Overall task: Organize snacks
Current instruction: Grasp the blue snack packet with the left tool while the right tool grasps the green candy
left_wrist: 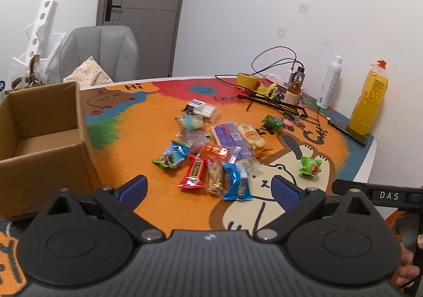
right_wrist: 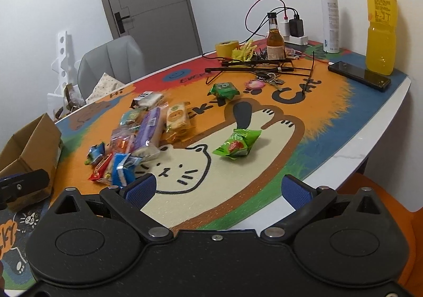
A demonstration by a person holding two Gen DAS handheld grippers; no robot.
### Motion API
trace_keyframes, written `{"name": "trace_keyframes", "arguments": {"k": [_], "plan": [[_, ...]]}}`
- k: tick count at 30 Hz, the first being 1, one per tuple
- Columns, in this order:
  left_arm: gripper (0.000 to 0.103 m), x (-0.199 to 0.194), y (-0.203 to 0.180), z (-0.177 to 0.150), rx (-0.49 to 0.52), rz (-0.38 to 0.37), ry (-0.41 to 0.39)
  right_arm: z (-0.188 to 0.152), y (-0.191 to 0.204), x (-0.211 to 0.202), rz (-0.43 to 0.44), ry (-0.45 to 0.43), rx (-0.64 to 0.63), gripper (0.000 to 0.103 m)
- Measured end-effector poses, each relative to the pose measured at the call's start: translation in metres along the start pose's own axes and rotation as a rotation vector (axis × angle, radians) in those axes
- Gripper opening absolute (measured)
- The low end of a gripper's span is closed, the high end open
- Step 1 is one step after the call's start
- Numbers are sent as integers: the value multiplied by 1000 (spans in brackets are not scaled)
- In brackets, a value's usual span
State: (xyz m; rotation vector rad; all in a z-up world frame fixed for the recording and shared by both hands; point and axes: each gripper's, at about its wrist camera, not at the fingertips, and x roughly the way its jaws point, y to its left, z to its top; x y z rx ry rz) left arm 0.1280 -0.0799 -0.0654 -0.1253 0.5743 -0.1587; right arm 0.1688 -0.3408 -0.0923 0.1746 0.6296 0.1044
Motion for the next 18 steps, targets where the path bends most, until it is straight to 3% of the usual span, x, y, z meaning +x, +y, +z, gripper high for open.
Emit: {"name": "trace_keyframes", "arguments": {"k": [4,9,18], "plan": [[95,15,-5,0,-12,-14,24,-1,-8,11,-6,-4,12,103],[83,35,-6,2,-45,-39,62,-2,-16,27,2,10,29,103],[63,68,-13,4,-74,-73,122,-1,-21,51,35,48,44,91]]}}
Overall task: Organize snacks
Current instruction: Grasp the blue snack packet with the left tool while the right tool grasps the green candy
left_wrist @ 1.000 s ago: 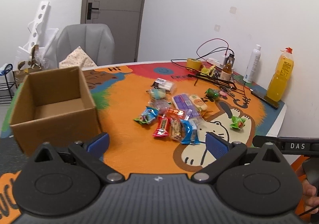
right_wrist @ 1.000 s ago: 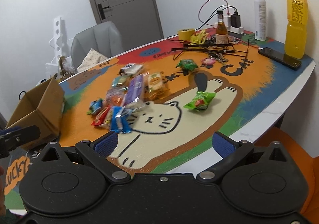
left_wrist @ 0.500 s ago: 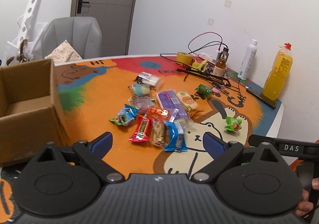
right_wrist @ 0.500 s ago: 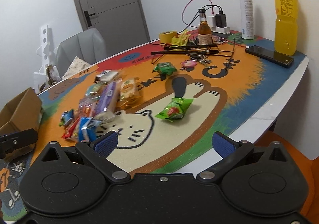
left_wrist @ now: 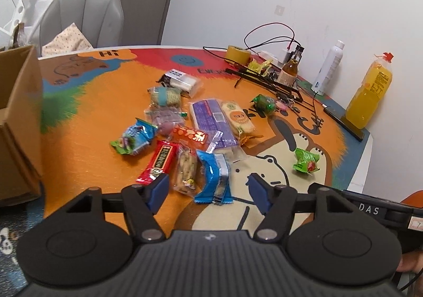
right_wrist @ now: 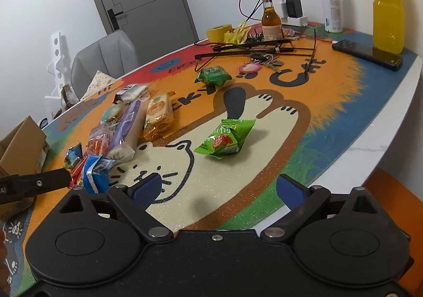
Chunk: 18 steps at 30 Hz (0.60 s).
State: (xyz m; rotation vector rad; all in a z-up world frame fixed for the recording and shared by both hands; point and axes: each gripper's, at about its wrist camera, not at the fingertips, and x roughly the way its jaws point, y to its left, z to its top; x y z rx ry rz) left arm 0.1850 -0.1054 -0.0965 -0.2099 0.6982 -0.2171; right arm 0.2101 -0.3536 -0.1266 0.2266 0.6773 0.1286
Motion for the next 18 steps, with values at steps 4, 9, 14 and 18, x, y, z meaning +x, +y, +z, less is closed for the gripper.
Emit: {"name": "trace_keyframes", "arguments": {"k": [4,9,14,18], "plan": [[58,11,-4,2,3,-10,22,3,-1,9,9,15,7,85],[51,25,-8,6,6,-13,41,10,-3,17,6,8,13,81],[41,37,-10,12,-3,-14,59,19,-4,27,3,6,20,73],[37,46,-14,13,5,-21,83,24,-3,33,-12,-1,19,65]]}}
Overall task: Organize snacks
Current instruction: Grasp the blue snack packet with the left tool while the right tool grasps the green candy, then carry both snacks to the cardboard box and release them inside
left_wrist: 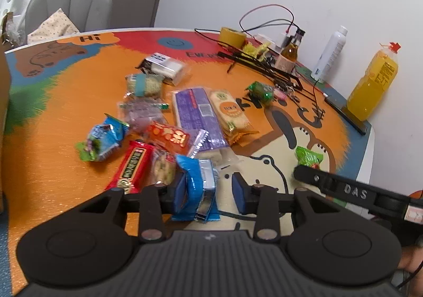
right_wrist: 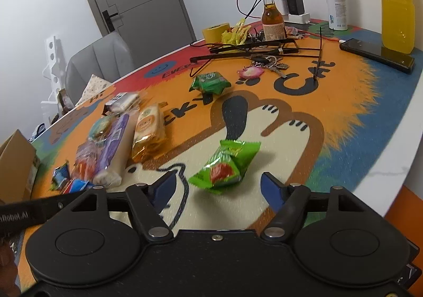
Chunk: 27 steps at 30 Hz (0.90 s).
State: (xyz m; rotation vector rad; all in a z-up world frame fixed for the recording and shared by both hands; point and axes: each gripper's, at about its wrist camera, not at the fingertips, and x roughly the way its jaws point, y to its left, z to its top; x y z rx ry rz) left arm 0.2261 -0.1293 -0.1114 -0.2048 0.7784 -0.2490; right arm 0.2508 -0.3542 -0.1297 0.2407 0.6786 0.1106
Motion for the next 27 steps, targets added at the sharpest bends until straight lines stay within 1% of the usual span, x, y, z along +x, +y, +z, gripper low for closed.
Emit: {"name": "trace_keyframes", "arguments": {"k": [2,3,5,6,7,9,12,14,18,27], "plan": [[37,4,-2,-1,6,5,12,1,-1,2,-11,-7,-1,59],[37,6,-2,-1,5,9,19,1,-2,3,-20,-12,4,55],[37,11,-1,-4,3,19,33,1,-2,4,-27,-22,6,53],[34,13,-1,-7,4,22,39,1,-1,4,-34,-26,3,50],[33,12,-2,-8,14,28,25,1,-1,5,-44,-30,-3,44],[26,12,-4,-9,27,47,25,1,0,6,-30,-29,-9,40],[24,8,-1,-8,2,30,23,1,-3,4,-3,-26,10,35],[24,3,-3,-8,14,34,1,0,-4,3,12,-21,20,34],[23,-4,-4,-7,17,24,-19,-2,3,-4,37,-25,18,33],[23,-27,5,1,-1,33,-79,-2,31,-12,83,-36,-17,31]]}}
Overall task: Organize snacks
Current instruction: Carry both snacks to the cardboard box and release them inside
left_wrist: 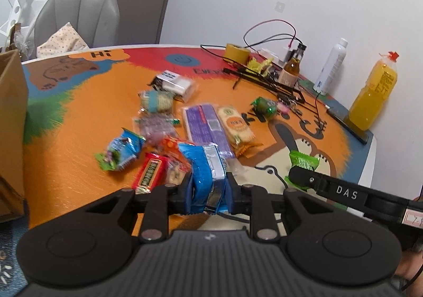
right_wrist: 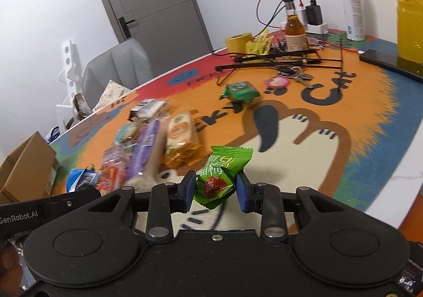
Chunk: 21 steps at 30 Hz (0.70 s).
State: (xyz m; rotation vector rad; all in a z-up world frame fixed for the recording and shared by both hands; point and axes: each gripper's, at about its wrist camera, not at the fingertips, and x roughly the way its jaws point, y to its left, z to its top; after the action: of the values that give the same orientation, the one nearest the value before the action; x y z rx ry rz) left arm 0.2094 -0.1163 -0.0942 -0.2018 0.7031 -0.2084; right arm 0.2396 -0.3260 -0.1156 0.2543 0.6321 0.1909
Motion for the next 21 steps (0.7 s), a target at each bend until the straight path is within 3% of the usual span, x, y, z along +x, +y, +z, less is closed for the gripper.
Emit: {"name": "trace_keyframes", "arguments": {"k": [21], "plan": [[23,-60,54,32,-55,117,-123,20,83,-1,169,-44,-69,31]]}}
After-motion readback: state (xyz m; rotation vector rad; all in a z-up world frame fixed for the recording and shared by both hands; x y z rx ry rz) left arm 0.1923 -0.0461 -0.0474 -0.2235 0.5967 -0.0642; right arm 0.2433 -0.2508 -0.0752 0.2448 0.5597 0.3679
